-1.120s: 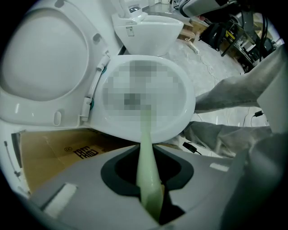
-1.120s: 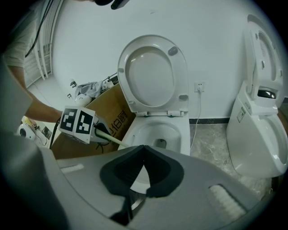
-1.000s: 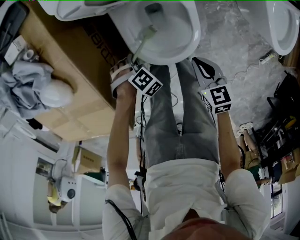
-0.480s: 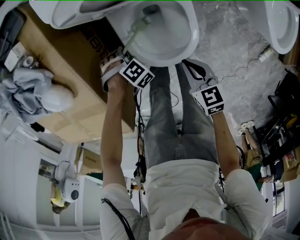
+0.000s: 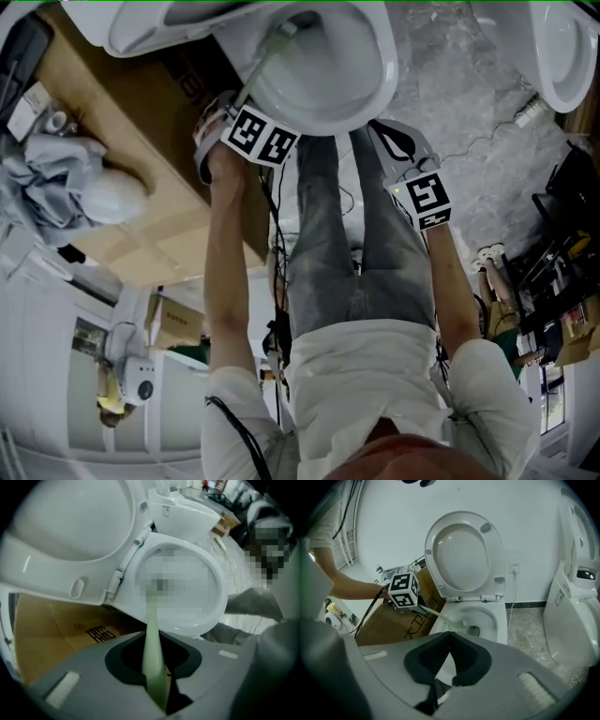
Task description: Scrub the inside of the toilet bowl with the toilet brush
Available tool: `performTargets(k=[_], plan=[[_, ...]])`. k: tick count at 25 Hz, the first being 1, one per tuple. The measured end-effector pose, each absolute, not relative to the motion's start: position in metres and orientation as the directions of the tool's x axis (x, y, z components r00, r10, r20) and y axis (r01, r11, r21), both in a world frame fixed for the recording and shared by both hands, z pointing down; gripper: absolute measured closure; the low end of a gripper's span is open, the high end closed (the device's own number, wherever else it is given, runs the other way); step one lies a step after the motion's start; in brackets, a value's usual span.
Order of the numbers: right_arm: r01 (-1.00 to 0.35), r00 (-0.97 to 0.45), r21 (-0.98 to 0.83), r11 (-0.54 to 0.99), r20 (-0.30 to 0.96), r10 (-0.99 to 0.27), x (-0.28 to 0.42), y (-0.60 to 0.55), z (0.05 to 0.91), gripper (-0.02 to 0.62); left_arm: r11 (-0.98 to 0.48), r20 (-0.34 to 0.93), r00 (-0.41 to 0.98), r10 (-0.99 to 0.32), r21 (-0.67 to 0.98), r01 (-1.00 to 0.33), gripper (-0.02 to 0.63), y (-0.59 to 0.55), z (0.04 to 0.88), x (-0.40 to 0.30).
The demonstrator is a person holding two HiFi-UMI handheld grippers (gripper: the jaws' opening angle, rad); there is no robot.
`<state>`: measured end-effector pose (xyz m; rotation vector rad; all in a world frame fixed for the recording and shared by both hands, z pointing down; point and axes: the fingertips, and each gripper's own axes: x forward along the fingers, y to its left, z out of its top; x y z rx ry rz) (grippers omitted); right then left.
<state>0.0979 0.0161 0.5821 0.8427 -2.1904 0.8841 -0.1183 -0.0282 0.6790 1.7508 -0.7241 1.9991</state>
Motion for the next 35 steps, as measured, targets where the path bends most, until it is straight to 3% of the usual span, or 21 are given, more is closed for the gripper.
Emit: performTargets(k=[6,16,35], plan=[[-0.726,-0.611,-0.362,0.585,0.729,-0.307,0.094,0.015,0.581,0.591,-0.525,1.000,-0.025,-0.008,-0.025,-0.851,0.506,-0.036,0.669,-0.118],[-0.707,-0.618,-0.364,0.607,0.735,-0.279,0.096,0.011,0.583,0.591,-0.202,0.999,0.033,0.040,0.041,-0.979,0.506,-0.031,0.675,-0.120],[-0.714,-0.616,-0.373,0.593,0.737,-0.278,0.102,0.007,0.584,0.591,-0.099,0.987,0.160,-0.001,0.159,-0.982,0.506,-0.048,0.675,-0.053]])
